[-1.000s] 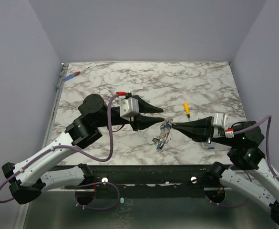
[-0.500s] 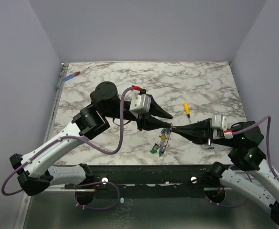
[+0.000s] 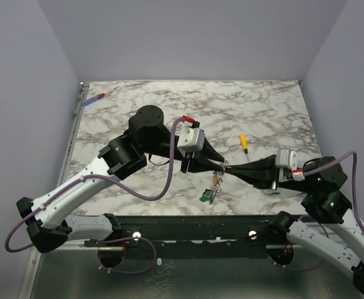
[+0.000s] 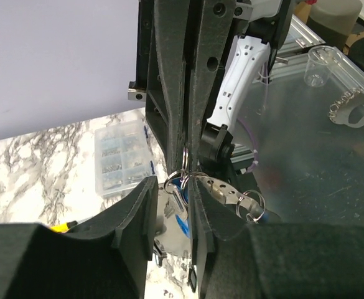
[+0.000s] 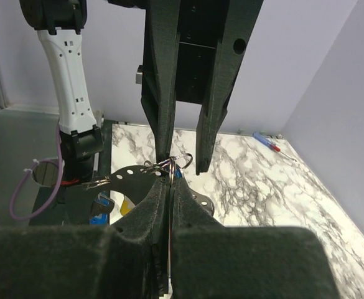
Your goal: Put the keys on the keyring
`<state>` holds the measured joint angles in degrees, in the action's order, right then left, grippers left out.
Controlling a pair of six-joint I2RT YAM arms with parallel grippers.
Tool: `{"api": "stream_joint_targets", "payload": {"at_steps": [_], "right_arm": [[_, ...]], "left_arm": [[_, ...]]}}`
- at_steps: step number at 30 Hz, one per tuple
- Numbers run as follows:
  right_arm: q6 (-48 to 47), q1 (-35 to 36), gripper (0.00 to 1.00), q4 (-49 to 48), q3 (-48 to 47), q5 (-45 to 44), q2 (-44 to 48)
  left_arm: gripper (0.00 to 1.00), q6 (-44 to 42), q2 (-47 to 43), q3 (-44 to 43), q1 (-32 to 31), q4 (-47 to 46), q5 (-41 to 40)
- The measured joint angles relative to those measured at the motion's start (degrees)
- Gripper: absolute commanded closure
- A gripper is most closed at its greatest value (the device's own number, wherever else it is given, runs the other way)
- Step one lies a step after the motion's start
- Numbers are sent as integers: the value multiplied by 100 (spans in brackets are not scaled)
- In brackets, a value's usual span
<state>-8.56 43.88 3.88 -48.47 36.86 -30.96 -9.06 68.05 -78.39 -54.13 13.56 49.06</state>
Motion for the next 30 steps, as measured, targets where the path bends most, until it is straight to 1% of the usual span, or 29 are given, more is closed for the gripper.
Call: {"api": "stream_joint_targets", "payload": {"at_steps": [3, 6, 12, 22, 23, 25, 28, 30], "right_arm": [[-50, 0, 99, 122, -48, 0, 0], [-79, 0, 99, 227, -111, 0, -4], [-155, -11, 99, 317, -114, -70, -2], [-151, -4, 99, 173, -90, -481, 61], [-151, -4, 99, 164, -83, -492, 61], [-151, -7, 99, 168, -70, -509, 61], [-151, -4, 99, 173, -50, -544, 39], [-146, -4, 99, 186, -48, -553, 35]], "left_arm": [[80, -72, 39, -85, 0, 111, -26], [100, -131, 70, -164, 0, 203, -33], [100, -157, 68, -216, 2, 273, -26], [100, -116, -13, -79, 0, 146, -369], [96, -85, -44, -13, 0, 105, -411], [81, -13, -107, 131, 0, 24, -533], [55, 111, -212, 334, 0, -44, -833], [46, 155, -291, 446, 0, -46, -1012]]}}
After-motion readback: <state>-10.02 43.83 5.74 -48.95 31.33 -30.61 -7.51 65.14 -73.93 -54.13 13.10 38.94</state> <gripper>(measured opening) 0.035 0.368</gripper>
